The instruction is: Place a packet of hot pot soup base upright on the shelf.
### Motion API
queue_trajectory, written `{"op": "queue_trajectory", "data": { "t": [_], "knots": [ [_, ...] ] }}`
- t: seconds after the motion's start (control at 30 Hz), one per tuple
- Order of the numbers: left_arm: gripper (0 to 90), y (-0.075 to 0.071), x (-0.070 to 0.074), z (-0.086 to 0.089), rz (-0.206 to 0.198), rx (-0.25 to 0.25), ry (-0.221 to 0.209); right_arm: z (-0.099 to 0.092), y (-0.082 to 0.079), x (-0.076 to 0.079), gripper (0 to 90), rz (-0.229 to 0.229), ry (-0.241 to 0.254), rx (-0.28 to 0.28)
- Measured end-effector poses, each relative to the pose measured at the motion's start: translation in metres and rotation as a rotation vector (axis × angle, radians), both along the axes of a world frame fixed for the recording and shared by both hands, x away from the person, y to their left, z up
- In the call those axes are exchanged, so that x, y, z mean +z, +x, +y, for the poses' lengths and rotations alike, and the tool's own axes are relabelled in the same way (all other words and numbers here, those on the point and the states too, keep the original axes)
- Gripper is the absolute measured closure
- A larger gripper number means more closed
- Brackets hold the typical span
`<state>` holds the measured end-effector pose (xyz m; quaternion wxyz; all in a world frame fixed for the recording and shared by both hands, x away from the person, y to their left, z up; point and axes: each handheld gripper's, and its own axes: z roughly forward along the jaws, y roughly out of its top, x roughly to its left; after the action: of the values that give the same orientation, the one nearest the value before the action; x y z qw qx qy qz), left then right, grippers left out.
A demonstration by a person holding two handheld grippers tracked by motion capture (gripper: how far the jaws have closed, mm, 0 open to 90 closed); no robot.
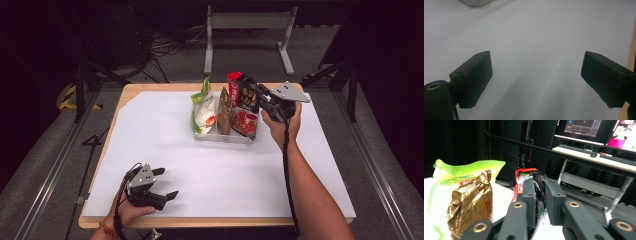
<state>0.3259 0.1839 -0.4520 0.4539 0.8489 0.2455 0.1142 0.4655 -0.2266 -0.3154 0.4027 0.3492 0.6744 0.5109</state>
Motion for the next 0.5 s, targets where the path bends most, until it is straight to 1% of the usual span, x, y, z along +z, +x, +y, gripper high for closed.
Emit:
{"op": "queue_trajectory", "data": {
  "t": [0.03, 0.07, 0.1, 0.13, 0.17, 0.23, 0.3, 0.4, 0.5],
  "knots": [
    [11.1, 0.0, -0.001, 0.0, 0.004, 0.002, 0.001, -0.002, -0.001, -0.001, 76.5, 0.006, 0.005, 0.012],
    [11.1, 0.0, -0.001, 0.0, 0.006, 0.003, 0.001, -0.004, -0.002, -0.001, 75.0, 0.014, -0.002, 0.011],
    [11.1, 0.0, -0.001, 0.0, 0.006, 0.003, 0.001, -0.005, -0.002, -0.001, 73.6, 0.018, -0.01, 0.014],
    [11.1, 0.0, -0.001, 0.0, 0.008, 0.002, 0.004, -0.006, -0.003, -0.003, 73.2, 0.028, -0.027, 0.029],
    [11.1, 0.0, -0.001, 0.0, 0.008, 0.002, 0.004, -0.006, -0.003, -0.003, 73.2, 0.028, -0.027, 0.029],
    [11.1, 0.0, -0.001, -0.001, 0.003, 0.0, 0.002, -0.008, -0.006, -0.005, 72.0, 0.035, -0.044, 0.035],
    [11.1, 0.0, -0.001, -0.001, 0.005, 0.0, 0.002, -0.01, -0.008, -0.006, 70.5, 0.048, -0.037, 0.048],
    [11.1, 0.0, -0.001, -0.001, 0.006, -0.001, 0.006, -0.013, -0.014, -0.01, 71.4, 0.061, -0.061, 0.066],
    [11.1, 0.0, -0.001, -0.001, 0.007, -0.002, 0.006, -0.014, -0.017, -0.015, 71.5, 0.075, -0.067, 0.069]
  ]
}}
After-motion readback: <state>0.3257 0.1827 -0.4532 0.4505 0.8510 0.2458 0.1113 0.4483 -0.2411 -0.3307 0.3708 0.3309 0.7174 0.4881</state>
